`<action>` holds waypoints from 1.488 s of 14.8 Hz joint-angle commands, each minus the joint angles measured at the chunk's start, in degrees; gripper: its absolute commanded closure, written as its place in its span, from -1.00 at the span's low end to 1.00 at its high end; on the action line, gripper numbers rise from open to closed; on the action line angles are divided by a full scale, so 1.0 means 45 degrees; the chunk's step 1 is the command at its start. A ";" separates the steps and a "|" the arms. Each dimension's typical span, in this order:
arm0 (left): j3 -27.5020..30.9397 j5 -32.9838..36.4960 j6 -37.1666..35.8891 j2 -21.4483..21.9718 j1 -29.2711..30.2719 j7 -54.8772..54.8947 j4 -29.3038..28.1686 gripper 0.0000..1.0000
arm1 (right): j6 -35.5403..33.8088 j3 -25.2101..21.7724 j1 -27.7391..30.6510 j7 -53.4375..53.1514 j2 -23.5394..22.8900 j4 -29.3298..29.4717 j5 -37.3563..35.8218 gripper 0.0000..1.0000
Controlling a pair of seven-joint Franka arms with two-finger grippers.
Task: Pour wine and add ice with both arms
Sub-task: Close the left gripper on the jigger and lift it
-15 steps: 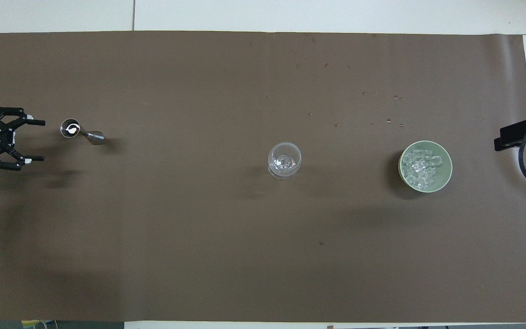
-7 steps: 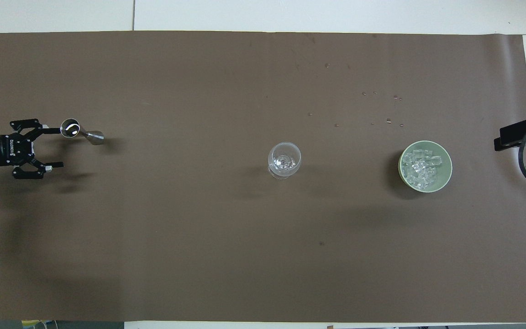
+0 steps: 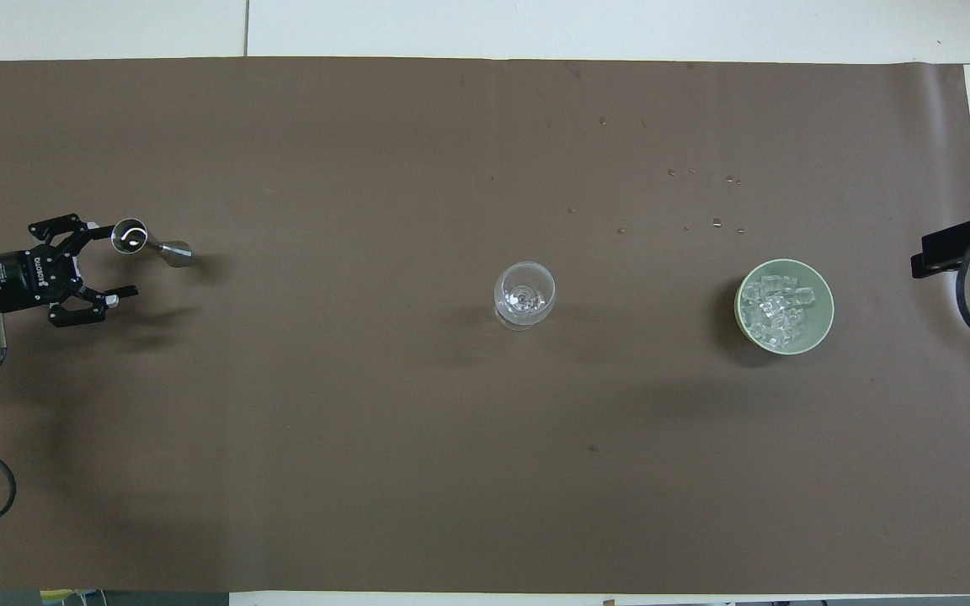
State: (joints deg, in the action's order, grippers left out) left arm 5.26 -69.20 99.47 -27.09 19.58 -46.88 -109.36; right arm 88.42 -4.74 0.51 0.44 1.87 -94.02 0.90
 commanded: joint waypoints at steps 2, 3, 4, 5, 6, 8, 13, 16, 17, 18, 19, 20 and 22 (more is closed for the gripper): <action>0.0004 -0.0988 0.1333 0.0434 -0.0386 0.0750 -0.0951 -1.00 | 0.0038 0.0135 0.0218 0.0194 0.0209 -0.0201 -0.0005 -1.00; 0.0004 -0.1318 0.1391 0.0434 -0.0425 0.0731 -0.1106 -1.00 | 0.0038 0.0135 0.0218 0.0194 0.0209 -0.0201 -0.0005 -1.00; 0.0004 -0.1496 0.1566 0.0531 -0.0561 0.0789 -0.1378 -1.00 | 0.0038 0.0135 0.0218 0.0214 0.0209 -0.0201 -0.0005 -1.00; 0.0004 -0.1575 0.1568 0.0609 -0.0543 0.0983 -0.1593 -1.00 | 0.0038 0.0135 0.0218 0.0214 0.0209 -0.0201 -0.0005 -1.00; 0.0004 -0.1595 0.1529 0.0610 -0.0562 0.0985 -0.1576 -1.00 | 0.0038 0.0135 0.0218 0.0195 0.0209 -0.0201 -0.0005 -1.00; -0.0016 -0.1615 0.1451 0.0649 -0.0582 0.1043 -0.1634 -1.00 | 0.0018 0.0135 0.0218 0.0194 0.0209 -0.0201 -0.0005 -1.00; -0.0015 -0.2024 0.1820 0.0903 -0.0972 0.1063 -0.1732 -1.00 | 0.0037 0.0135 0.0218 0.0194 0.0209 -0.0201 -0.0005 -1.00; -0.0016 -0.2064 0.2134 0.0923 -0.1109 0.1121 -0.2006 -1.00 | 0.0038 0.0135 0.0218 0.0194 0.0209 -0.0201 -0.0005 -1.00; -0.0016 -0.2064 0.2134 0.0923 -0.1090 0.1121 -0.2006 -1.00 | 0.0038 0.0135 0.0218 0.0194 0.0209 -0.0201 -0.0005 -1.00; -0.0016 -0.2064 0.2134 0.0923 -0.1051 0.1121 -0.2044 -0.98 | 0.0038 0.0135 0.0218 0.0194 0.0209 -0.0201 -0.0005 -1.00; -0.0016 -0.2064 0.2115 0.0942 -0.1031 0.1121 -0.2064 -0.94 | 0.0038 0.0135 0.0218 0.0194 0.0209 -0.0201 -0.0005 -1.00; -0.0016 -0.2064 0.2115 0.0942 -0.1011 0.1121 -0.2084 -0.83 | 0.0038 0.0135 0.0218 0.0194 0.0209 -0.0201 -0.0005 -1.00; -0.0016 -0.2199 0.2076 0.0981 -0.0972 0.1121 -0.2084 -0.28 | 0.0018 0.0135 0.0218 0.0194 0.0209 -0.0201 -0.0005 -1.00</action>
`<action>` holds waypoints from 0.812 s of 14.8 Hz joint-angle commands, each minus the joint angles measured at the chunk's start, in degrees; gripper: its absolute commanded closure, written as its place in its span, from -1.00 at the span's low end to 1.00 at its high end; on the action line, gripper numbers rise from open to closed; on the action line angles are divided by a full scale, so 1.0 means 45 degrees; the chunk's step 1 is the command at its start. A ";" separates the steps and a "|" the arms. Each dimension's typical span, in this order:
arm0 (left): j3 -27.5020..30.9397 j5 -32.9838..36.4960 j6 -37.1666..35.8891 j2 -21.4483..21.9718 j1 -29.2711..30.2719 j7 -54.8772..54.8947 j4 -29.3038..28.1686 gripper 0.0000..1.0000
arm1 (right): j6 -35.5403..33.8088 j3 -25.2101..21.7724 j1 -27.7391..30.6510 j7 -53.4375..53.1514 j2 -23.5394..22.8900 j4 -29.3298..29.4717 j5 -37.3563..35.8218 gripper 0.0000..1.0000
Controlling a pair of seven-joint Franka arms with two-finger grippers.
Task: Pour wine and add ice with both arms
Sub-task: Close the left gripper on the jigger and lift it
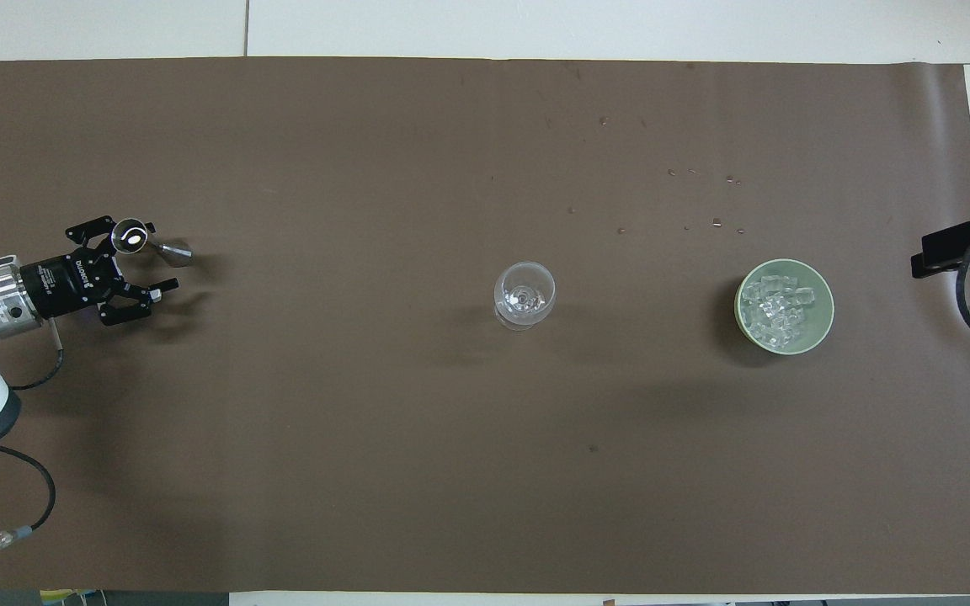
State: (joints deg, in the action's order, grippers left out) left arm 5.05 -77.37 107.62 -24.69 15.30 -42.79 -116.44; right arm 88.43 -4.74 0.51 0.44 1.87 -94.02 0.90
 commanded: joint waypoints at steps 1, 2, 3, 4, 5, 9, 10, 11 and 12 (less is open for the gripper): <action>0.0029 -0.0559 0.0244 0.0448 -0.0020 0.0231 -0.0511 0.09 | 0.0037 0.0135 0.0218 0.0194 0.0209 -0.0201 -0.0005 -1.00; 0.0029 -0.0638 0.0264 0.0467 -0.0040 0.0212 -0.0511 0.25 | 0.0037 0.0135 0.0218 0.0194 0.0209 -0.0201 -0.0005 -1.00; 0.0048 -0.0639 0.0283 0.0506 -0.0079 0.0212 -0.0492 0.36 | 0.0037 0.0135 0.0218 0.0214 0.0209 -0.0201 -0.0005 -1.00; 0.0068 -0.0639 0.0264 0.0565 -0.0079 0.0212 -0.0491 0.57 | 0.0037 0.0135 0.0218 0.0194 0.0209 -0.0201 -0.0005 -1.00; 0.0068 -0.0639 0.0302 0.0643 -0.0137 0.0212 -0.0472 0.63 | 0.0018 0.0135 0.0218 0.0194 0.0209 -0.0201 -0.0005 -1.00; 0.0068 -0.0658 0.1645 0.0702 -0.0953 -0.0860 -0.0180 0.95 | 0.0018 0.0135 0.0218 0.0214 0.0209 -0.0201 -0.0005 -1.00; 0.0068 -0.0658 0.1805 0.0760 -0.1055 -0.1172 -0.0102 1.00 | 0.0037 0.0135 0.0218 0.0194 0.0209 -0.0201 -0.0005 -1.00; 0.0068 -0.0658 0.1633 0.0857 -0.0882 -0.1136 -0.0139 1.00 | 0.0037 0.0135 0.0218 0.0194 0.0209 -0.0201 -0.0005 -1.00; 0.0087 -0.0658 0.1206 0.0878 -0.0745 -0.1059 -0.0121 1.00 | 0.0037 0.0135 0.0218 0.0194 0.0209 -0.0201 -0.0005 -1.00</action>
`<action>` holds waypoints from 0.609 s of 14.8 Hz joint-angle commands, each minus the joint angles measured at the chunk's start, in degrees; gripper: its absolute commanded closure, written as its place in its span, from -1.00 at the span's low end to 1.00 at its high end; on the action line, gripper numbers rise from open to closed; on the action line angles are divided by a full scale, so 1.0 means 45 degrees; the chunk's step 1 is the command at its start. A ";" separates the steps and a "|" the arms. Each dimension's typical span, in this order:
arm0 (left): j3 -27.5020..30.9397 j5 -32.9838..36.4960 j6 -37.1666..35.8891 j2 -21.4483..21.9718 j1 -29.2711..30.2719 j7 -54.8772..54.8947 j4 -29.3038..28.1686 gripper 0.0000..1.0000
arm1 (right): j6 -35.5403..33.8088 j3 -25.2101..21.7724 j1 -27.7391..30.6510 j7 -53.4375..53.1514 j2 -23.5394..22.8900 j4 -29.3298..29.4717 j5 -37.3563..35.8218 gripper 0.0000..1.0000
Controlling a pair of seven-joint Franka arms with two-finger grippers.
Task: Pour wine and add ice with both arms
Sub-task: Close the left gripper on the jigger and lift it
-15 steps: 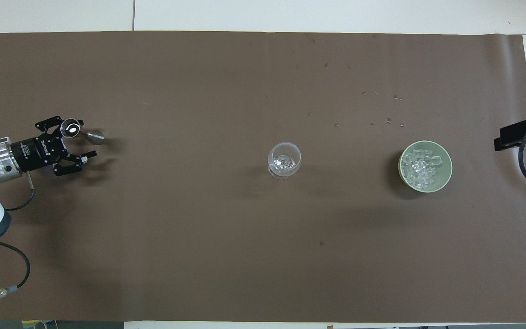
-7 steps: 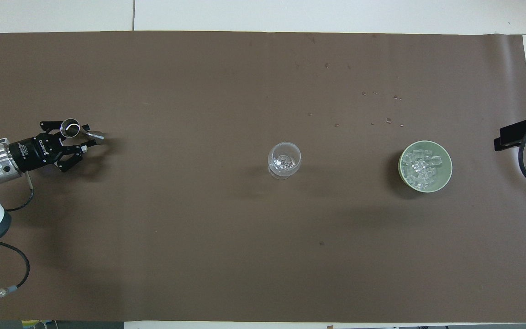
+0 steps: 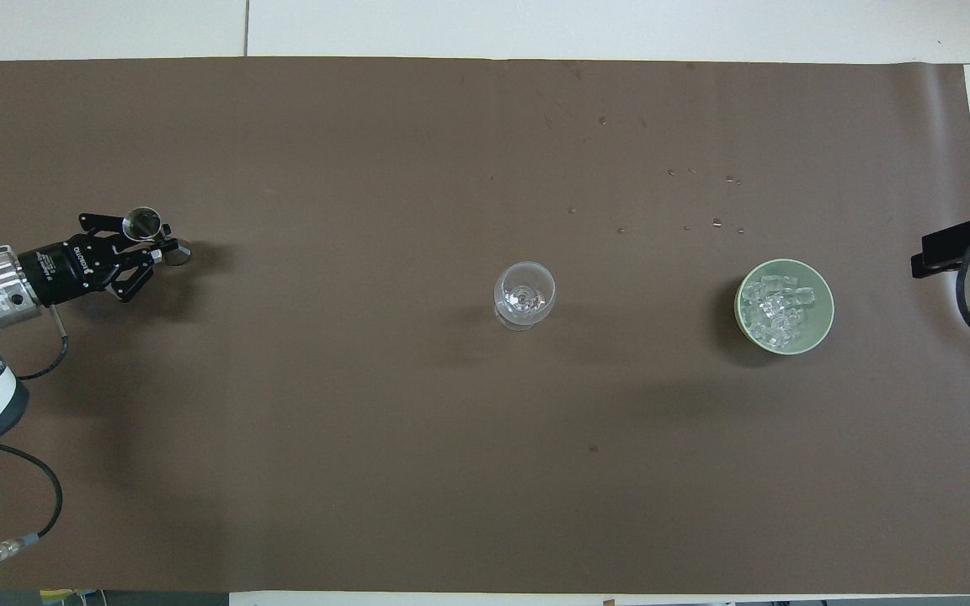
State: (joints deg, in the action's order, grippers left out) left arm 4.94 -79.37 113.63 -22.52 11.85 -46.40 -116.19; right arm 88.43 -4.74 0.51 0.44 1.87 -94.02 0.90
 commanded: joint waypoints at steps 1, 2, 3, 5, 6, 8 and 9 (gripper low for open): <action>0.0112 -0.0213 -0.0462 0.0414 0.0120 -0.0236 -0.0118 1.00 | 0.0018 0.0135 0.0218 0.0194 0.0210 -0.0201 -0.0005 -1.00; 0.0170 -0.0213 -0.0601 0.0588 0.0160 -0.0197 -0.0117 1.00 | 0.0037 0.0135 0.0218 0.0194 0.0210 -0.0201 -0.0005 -1.00; 0.0171 -0.0193 -0.0602 0.0861 0.0179 -0.0196 -0.0136 1.00 | 0.0037 0.0135 0.0218 0.0214 0.0210 -0.0201 -0.0005 -1.00; 0.0171 -0.0096 -0.0855 0.1582 0.0044 -0.0255 -0.0311 1.00 | 0.0037 0.0135 0.0218 0.0194 0.0210 -0.0201 -0.0005 -1.00; 0.0171 -0.0057 -0.0875 0.1934 -0.0054 -0.0352 -0.0467 1.00 | 0.0037 0.0135 0.0218 0.0194 0.0210 -0.0201 -0.0005 -1.00; 0.0209 0.0293 -0.0934 0.3083 -0.0618 -0.0663 -0.0934 1.00 | 0.0037 0.0135 0.0218 0.0194 0.0210 -0.0201 -0.0005 -1.00; 0.0190 0.0740 -0.0934 0.3728 -0.0815 -0.1071 -0.1169 1.00 | 0.0037 0.0135 0.0218 0.0194 0.0210 -0.0201 -0.0005 -1.00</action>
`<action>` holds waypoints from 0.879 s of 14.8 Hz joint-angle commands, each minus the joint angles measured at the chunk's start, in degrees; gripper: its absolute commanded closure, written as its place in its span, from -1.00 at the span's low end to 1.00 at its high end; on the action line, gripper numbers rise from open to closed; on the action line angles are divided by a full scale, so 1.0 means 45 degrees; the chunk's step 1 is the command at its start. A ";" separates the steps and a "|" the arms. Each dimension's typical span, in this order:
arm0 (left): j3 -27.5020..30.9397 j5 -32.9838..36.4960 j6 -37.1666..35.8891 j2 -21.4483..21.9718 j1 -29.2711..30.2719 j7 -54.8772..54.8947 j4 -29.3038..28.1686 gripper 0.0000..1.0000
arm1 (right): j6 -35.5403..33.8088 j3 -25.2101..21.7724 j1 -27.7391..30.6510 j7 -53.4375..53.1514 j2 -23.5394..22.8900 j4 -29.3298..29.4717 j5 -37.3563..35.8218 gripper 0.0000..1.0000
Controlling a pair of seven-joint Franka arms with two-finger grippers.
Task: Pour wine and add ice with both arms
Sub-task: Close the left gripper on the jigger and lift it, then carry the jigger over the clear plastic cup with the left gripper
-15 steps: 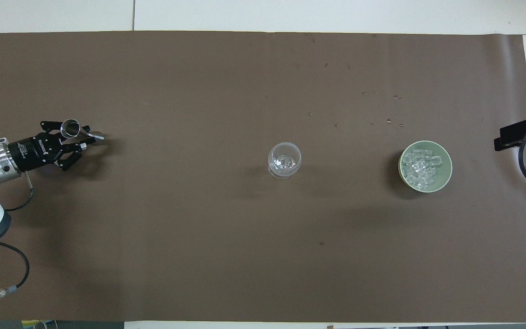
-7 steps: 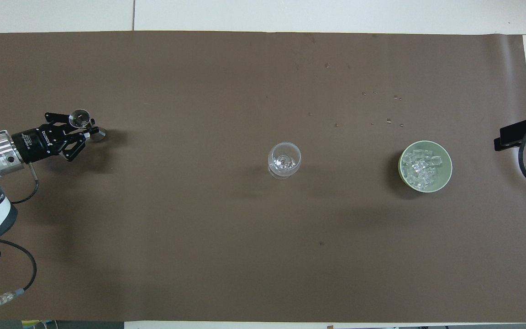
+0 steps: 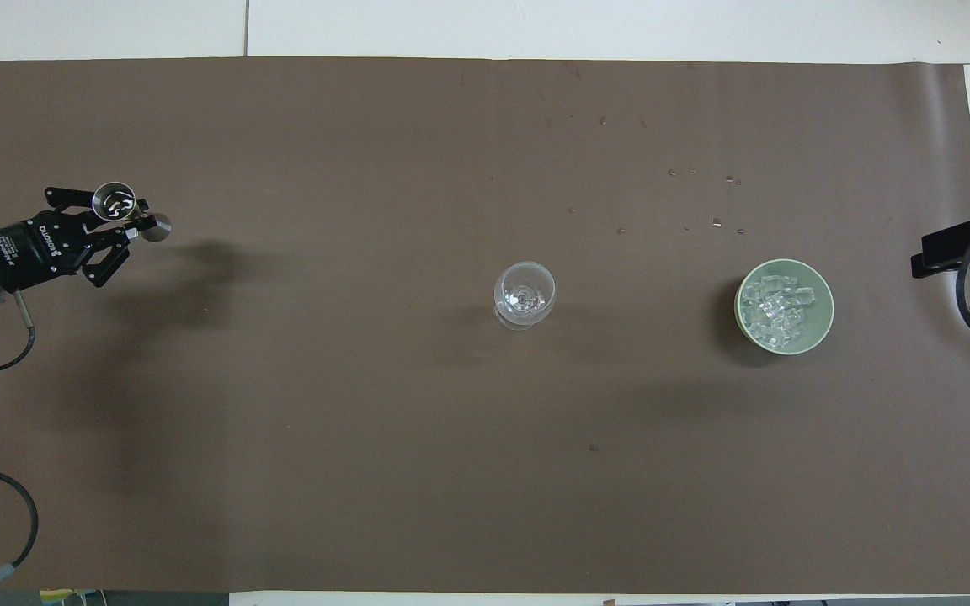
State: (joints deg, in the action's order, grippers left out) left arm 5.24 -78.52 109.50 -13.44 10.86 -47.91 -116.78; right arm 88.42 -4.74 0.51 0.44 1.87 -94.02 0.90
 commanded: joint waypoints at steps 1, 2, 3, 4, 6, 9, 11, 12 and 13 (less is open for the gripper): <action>0.0106 0.0960 -0.0056 0.2221 -0.0810 -0.1165 -0.1119 1.00 | 0.0038 0.0135 0.0218 0.0194 0.0209 -0.0201 -0.0005 -1.00; 0.0125 0.1216 -0.0133 0.2554 -0.1103 -0.1710 -0.1101 1.00 | 0.0038 0.0135 0.0218 0.0214 0.0209 -0.0201 -0.0005 -1.00; 0.0125 0.1663 -0.0366 0.2848 -0.1434 -0.2122 -0.1062 1.00 | 0.0038 0.0135 0.0218 0.0214 0.0209 -0.0201 -0.0005 -1.00; 0.0106 0.2112 -0.0523 0.3121 -0.1728 -0.2397 -0.1061 1.00 | 0.0038 0.0135 0.0218 0.0195 0.0209 -0.0201 -0.0005 -1.00; 0.0106 0.2428 -0.0564 0.3591 -0.2392 -0.3118 -0.1023 1.00 | 0.0038 0.0135 0.0218 0.0194 0.0209 -0.0201 -0.0005 -1.00; 0.0008 0.2914 -0.0486 0.4177 -0.3329 -0.4387 -0.0984 1.00 | 0.0038 0.0135 0.0218 0.0194 0.0209 -0.0201 -0.0005 -1.00; -0.0069 0.3307 -0.0330 0.4335 -0.4109 -0.5246 -0.0848 1.00 | 0.0038 0.0135 0.0218 0.0194 0.0209 -0.0201 -0.0005 -1.00; -0.0109 0.3501 -0.0097 0.4335 -0.4481 -0.5754 -0.0730 1.00 | 0.0018 0.0135 0.0218 0.0194 0.0209 -0.0201 -0.0005 -1.00; -0.0186 0.3851 0.0292 0.4335 -0.5006 -0.6319 -0.0691 1.00 | 0.0037 0.0135 0.0218 0.0194 0.0209 -0.0201 -0.0005 -1.00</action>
State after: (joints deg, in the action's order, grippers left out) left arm 4.33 -64.01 108.17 4.74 -7.63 -71.16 -119.64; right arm 88.42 -4.74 0.51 0.44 1.87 -94.02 0.90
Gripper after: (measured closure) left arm 0.789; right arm 0.000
